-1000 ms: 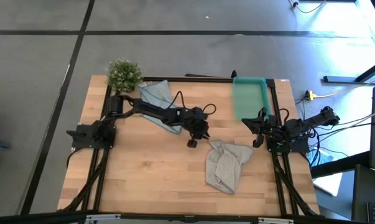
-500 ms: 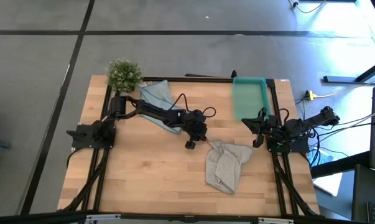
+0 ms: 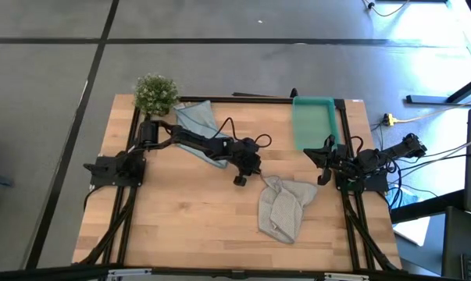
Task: Roll microfiber towels into tight, uniform cylinder then place into a basket
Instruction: Put the towels into the green bin, then fold the gray towel
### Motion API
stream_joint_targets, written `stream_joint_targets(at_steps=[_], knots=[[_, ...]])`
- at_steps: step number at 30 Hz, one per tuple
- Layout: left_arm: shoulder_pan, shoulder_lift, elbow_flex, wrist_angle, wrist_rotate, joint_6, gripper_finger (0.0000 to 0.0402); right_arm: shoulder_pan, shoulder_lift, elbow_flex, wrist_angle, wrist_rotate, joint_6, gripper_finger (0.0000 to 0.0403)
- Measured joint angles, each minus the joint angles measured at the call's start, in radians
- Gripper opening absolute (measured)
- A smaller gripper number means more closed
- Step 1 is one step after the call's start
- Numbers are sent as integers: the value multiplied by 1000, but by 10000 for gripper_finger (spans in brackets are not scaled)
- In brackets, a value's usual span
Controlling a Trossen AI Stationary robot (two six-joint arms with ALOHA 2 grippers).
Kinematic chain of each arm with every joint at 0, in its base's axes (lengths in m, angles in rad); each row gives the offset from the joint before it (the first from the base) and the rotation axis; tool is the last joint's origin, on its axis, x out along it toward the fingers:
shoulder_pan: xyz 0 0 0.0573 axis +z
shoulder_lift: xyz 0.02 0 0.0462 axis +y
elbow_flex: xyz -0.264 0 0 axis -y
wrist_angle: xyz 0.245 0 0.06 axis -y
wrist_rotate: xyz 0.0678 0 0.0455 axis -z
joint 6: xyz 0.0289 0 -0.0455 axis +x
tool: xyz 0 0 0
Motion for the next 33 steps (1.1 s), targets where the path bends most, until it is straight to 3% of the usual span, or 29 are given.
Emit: stream_joint_targets(at_steps=[10, 18, 23, 28, 33], knots=[[1, -55, 7, -6, -1, 75, 46, 0, 0, 0, 0, 0, 3, 14], [-4, -88, 41, -106, -27, 26, 4, 0, 0, 0, 14, 5, 3, 14], [-16, -88, 40, -141, -79, 23, 35, 0, -2, 0, 44, 7, 5, 14], [-28, -87, 40, -122, -58, 26, 68, 0, -2, 0, 59, 8, 6, 14], [-27, -69, 40, -105, -25, 26, 72, 0, -2, 0, 61, 8, 7, 14]])
